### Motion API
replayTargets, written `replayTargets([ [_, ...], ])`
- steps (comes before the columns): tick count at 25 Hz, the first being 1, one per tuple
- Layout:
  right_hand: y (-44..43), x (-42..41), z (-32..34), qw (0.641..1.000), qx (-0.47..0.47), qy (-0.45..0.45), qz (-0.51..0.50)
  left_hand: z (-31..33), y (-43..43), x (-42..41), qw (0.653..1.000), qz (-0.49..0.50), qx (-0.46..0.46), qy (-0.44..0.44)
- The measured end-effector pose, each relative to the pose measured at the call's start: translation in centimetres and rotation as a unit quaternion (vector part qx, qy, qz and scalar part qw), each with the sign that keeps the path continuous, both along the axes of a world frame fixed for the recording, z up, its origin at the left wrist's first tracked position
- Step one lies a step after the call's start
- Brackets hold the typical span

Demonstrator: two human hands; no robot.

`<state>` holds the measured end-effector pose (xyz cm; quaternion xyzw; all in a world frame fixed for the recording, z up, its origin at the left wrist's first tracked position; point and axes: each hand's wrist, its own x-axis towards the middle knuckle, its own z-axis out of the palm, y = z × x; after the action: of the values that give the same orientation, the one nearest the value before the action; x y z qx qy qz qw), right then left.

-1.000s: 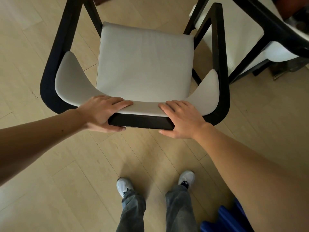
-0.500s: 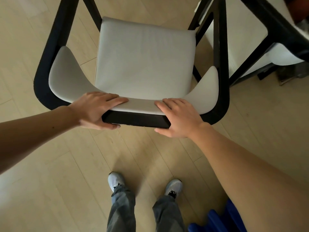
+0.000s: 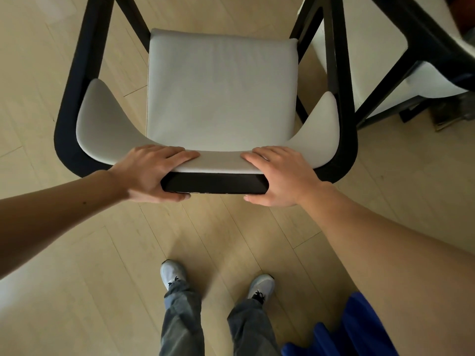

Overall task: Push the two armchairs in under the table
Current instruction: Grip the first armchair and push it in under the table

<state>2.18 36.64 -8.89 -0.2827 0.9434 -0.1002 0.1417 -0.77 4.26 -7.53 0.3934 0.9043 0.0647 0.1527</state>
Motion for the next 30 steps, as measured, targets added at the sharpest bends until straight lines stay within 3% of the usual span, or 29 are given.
replayTargets([
  [30,13.0,-6.5,-0.3,0.996,-0.003,-0.025,0.087,-0.6,13.1,1.1,0.991,0.132,-0.002,0.017],
])
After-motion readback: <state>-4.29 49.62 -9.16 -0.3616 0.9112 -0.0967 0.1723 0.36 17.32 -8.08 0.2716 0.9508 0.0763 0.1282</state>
